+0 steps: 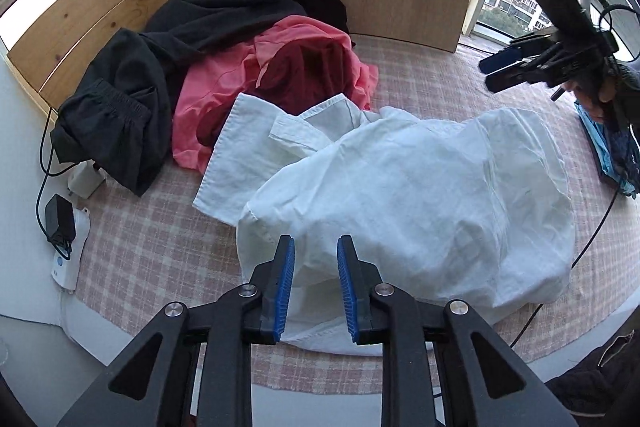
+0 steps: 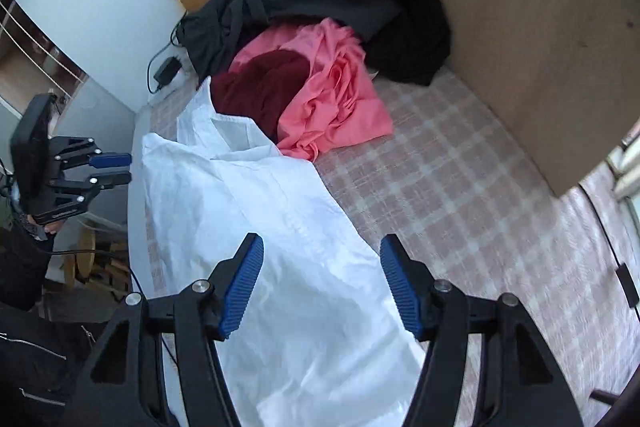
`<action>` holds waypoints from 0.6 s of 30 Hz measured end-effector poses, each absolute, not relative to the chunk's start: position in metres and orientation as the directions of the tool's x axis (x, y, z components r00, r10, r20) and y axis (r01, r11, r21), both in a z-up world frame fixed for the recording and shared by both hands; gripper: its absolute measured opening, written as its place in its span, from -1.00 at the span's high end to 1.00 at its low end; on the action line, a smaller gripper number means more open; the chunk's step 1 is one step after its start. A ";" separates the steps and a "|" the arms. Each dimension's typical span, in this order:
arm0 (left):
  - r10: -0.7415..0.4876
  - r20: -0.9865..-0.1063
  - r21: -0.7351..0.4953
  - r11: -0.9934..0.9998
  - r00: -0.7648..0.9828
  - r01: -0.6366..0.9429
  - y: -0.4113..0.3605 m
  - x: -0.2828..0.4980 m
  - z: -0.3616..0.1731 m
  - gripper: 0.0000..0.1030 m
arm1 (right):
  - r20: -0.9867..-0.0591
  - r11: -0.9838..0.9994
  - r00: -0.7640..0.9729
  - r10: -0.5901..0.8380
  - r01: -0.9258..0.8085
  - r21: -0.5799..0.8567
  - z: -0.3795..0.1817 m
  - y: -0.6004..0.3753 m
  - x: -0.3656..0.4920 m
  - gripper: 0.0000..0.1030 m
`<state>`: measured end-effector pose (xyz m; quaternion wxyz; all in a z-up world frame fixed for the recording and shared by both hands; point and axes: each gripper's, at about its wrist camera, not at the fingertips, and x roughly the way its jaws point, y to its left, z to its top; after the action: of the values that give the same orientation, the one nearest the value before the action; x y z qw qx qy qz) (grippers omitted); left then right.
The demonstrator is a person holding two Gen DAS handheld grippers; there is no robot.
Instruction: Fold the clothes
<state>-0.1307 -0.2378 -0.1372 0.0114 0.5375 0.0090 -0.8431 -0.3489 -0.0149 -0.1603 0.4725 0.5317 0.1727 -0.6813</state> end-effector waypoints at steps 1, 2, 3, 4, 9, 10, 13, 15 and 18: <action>-0.014 -0.908 -0.003 -0.999 -0.419 0.039 -0.240 -0.129 -0.139 0.57 | -0.904 -0.476 0.018 -0.428 0.845 0.242 -0.174 -0.029 -0.350 -0.17; -0.017 -0.910 -0.004 -0.999 -0.415 0.050 -0.243 -0.128 -0.141 0.57 | -0.918 -0.457 0.027 -0.395 0.862 0.222 -0.187 -0.043 -0.352 -0.17; -0.021 -0.912 -0.005 -0.998 -0.410 0.064 -0.246 -0.127 -0.144 0.57 | -0.928 -0.434 0.057 -0.368 0.872 0.226 -0.200 -0.055 -0.353 -0.17; -0.025 -0.914 -0.007 -0.997 -0.404 0.077 -0.249 -0.126 -0.147 0.57 | -0.932 -0.416 0.097 -0.349 0.875 0.247 -0.213 -0.065 -0.354 -0.17; -0.025 -0.927 -0.021 -0.993 -0.375 0.119 -0.259 -0.124 -0.161 0.57 | -0.913 -0.391 0.260 -0.315 0.841 0.374 -0.252 -0.081 -0.359 -0.17; -0.026 -0.930 -0.020 -0.992 -0.365 0.122 -0.260 -0.126 -0.163 0.57 | -0.906 -0.389 0.289 -0.309 0.831 0.398 -0.259 -0.083 -0.360 -0.17; -0.027 -0.937 -0.019 -0.992 -0.348 0.126 -0.261 -0.130 -0.169 0.57 | -0.884 -0.378 0.339 -0.321 0.810 0.448 -0.266 -0.081 -0.358 -0.17; -0.026 -0.937 -0.018 -0.992 -0.347 0.123 -0.260 -0.132 -0.169 0.57 | -0.876 -0.359 0.352 -0.330 0.811 0.462 -0.263 -0.076 -0.351 -0.06; -0.030 -0.937 -0.011 -0.993 -0.349 0.117 -0.258 -0.135 -0.168 0.57 | -0.863 -0.340 0.354 -0.359 0.812 0.475 -0.253 -0.070 -0.340 0.66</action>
<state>-0.1349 -0.2583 -0.1677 0.0447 0.5688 0.0380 -0.8204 -0.3399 -0.0696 -0.2534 0.5445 0.6170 0.1834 -0.5377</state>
